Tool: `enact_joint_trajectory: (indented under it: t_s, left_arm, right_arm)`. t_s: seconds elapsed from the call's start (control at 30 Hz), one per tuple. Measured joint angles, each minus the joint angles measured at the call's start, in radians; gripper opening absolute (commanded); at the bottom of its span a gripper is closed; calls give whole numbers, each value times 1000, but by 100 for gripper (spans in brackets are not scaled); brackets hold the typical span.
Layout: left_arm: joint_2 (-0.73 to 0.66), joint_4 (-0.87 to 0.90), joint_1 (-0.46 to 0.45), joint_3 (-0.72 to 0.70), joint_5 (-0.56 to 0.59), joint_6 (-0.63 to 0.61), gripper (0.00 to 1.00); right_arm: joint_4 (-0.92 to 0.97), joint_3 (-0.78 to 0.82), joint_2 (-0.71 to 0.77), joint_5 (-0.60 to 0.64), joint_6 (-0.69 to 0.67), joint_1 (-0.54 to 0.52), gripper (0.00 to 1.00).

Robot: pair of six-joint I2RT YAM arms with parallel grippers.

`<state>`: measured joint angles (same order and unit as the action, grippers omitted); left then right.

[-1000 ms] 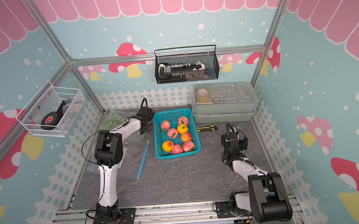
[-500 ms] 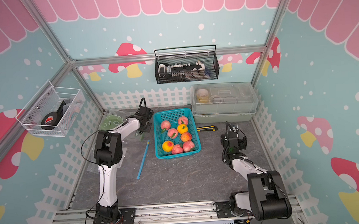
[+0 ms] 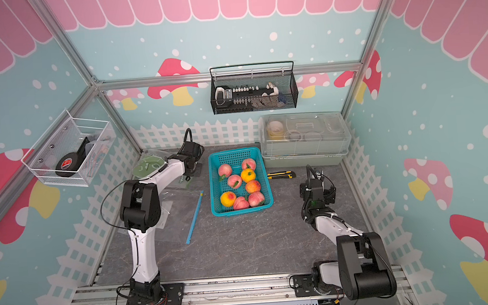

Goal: Place the peach in a zip-top bag and seal the zipper
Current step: Pick up the zipper food storage bag at the corner of the board.

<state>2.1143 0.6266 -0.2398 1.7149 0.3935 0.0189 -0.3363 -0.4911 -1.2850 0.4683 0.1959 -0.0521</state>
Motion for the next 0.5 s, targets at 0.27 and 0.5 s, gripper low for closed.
enact_joint_trajectory:
  t_s: [0.27, 0.5]
  left_arm:
    - [-291, -22, -8, -101, 8, 54, 0]
    - [-470, -23, -31, -231, -138, 100, 0]
  right_arm:
    - [184, -73, 126, -129, 40, 0, 98]
    - [347, -148, 254, -390, 122, -23, 93]
